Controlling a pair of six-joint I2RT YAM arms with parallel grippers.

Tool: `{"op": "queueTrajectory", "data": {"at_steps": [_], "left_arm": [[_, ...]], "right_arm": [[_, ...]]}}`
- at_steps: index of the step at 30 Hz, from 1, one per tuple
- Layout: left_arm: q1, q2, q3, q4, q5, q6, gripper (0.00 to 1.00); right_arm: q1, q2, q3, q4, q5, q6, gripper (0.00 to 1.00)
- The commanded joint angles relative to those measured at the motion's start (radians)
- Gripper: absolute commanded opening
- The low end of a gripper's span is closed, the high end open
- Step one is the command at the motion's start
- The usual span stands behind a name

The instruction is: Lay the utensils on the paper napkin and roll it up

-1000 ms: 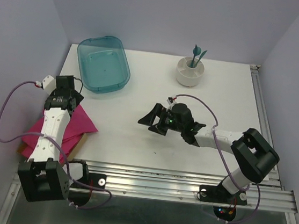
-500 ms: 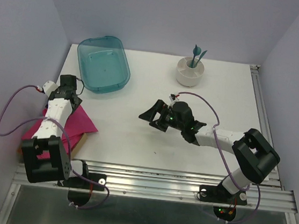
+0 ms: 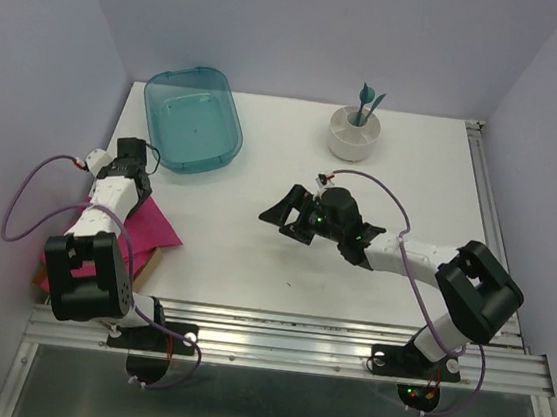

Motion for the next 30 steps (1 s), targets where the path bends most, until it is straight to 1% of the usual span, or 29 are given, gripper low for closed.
{"op": "queueTrajectory", "data": {"at_steps": [1,3,5,6,10,11,14,17,19,25,30], "left_arm": [[0.004,0.012,-0.017,0.03,-0.033,0.025,0.48],[0.003,0.029,-0.015,0.002,-0.056,-0.001,0.49],[0.003,0.042,-0.013,-0.004,-0.074,-0.004,0.58],[0.003,0.051,-0.01,-0.01,-0.083,-0.01,0.6],[0.004,0.088,-0.004,-0.022,-0.094,-0.024,0.62],[0.004,0.1,-0.005,-0.021,-0.096,-0.027,0.62],[0.004,0.12,-0.008,0.002,-0.087,-0.022,0.53],[0.0,0.129,-0.031,0.048,-0.074,-0.012,0.49],[-0.01,0.144,-0.037,0.059,-0.076,-0.012,0.45],[-0.043,0.195,-0.05,0.076,-0.087,-0.024,0.43],[-0.111,0.22,-0.051,0.087,-0.077,-0.041,0.43]], "right_arm": [[0.008,-0.048,0.06,0.009,0.017,-0.013,1.0],[0.008,-0.055,0.06,0.011,0.018,-0.011,1.0],[0.008,-0.063,0.057,0.011,0.02,-0.011,1.0],[0.008,-0.068,0.056,0.009,0.025,-0.013,1.0],[0.008,-0.078,0.047,0.006,0.025,-0.011,1.0],[0.008,-0.083,0.044,0.006,0.025,-0.011,1.0],[0.008,-0.092,0.037,0.008,0.023,-0.01,1.0],[0.008,-0.101,0.036,0.008,0.026,-0.013,1.0],[0.008,-0.108,0.037,0.005,0.028,-0.018,1.0],[0.01,-0.121,0.037,0.001,0.031,-0.025,1.0],[0.008,-0.132,0.036,-0.003,0.034,-0.028,1.0]]}}
